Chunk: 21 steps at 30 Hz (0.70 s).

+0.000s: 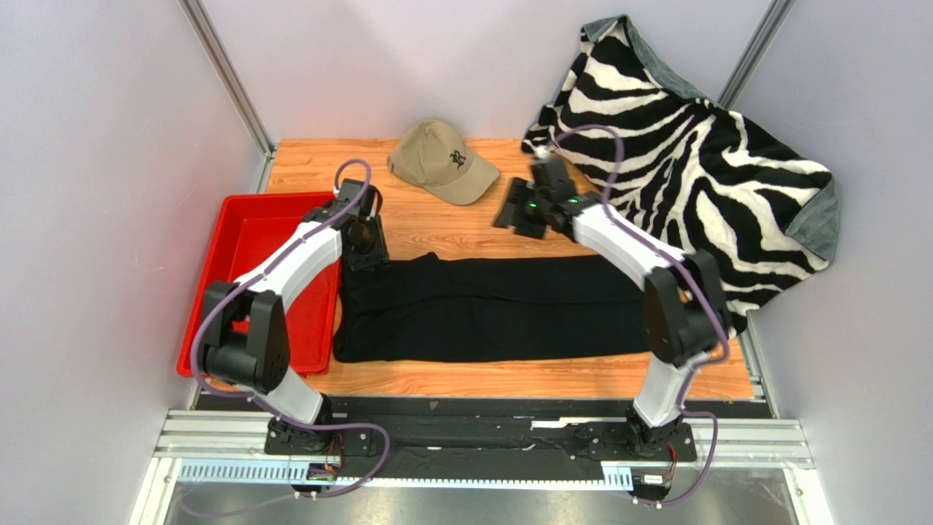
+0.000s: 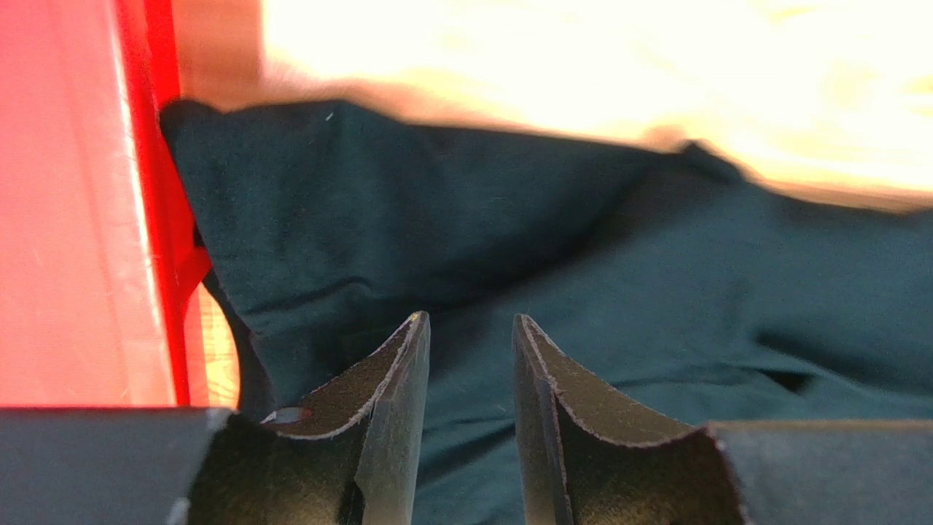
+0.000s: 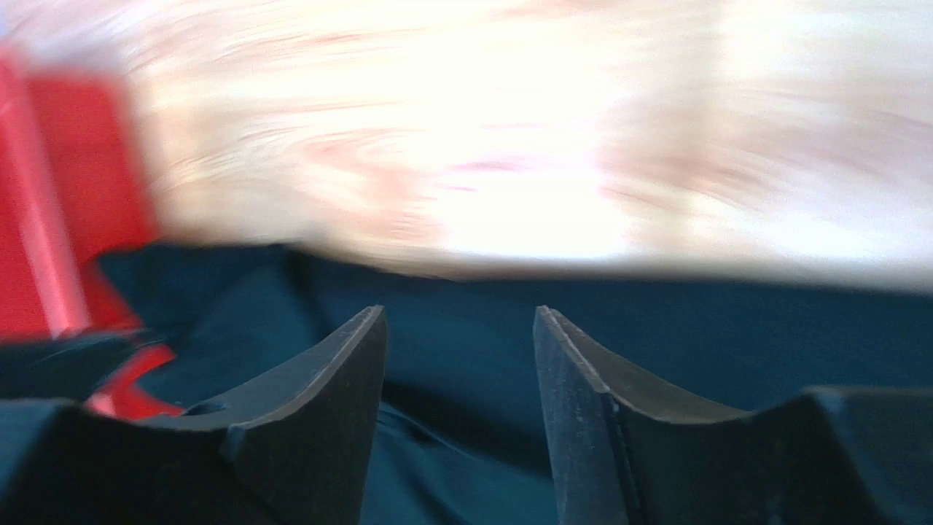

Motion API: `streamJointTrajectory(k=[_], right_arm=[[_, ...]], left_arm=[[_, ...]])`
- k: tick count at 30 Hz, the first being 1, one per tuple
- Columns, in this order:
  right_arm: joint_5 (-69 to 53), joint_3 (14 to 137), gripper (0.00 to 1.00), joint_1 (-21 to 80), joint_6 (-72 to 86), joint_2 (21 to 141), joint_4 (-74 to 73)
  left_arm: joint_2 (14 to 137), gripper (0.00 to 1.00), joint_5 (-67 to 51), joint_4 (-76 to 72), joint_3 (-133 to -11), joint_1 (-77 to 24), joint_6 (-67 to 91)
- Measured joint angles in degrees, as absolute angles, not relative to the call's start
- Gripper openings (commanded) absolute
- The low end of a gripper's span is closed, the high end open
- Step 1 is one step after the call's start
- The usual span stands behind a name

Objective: Roll the t-shirts
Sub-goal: Fold the T-shirt at the center of the board.

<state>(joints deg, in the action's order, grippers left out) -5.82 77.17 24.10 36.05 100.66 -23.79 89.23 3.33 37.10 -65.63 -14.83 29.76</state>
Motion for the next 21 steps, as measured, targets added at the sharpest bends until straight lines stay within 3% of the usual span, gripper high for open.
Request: streamJointTrajectory(k=[5,10,17,21], right_arm=[[-12.0,92.6,0.64,30.1,35.2,115.4,-21.2],[-15.2,102.7,0.64,32.0,35.1,125.7,-20.6],[-17.5,103.9,0.63,34.2,35.2,129.0,-20.7],[-17.6,103.4,0.63,35.9,35.1,129.0,-20.3]], left_arm=[[91.2,0.34,5.2,37.5,-62.9,-14.9,32.4],[91.2,0.19,5.3,36.6,-60.0,-14.9,34.4],[90.6,0.00,4.6,34.5,-54.8,-14.9,35.9],[89.1,0.00,3.9,33.8,-53.5,-14.9,36.2]])
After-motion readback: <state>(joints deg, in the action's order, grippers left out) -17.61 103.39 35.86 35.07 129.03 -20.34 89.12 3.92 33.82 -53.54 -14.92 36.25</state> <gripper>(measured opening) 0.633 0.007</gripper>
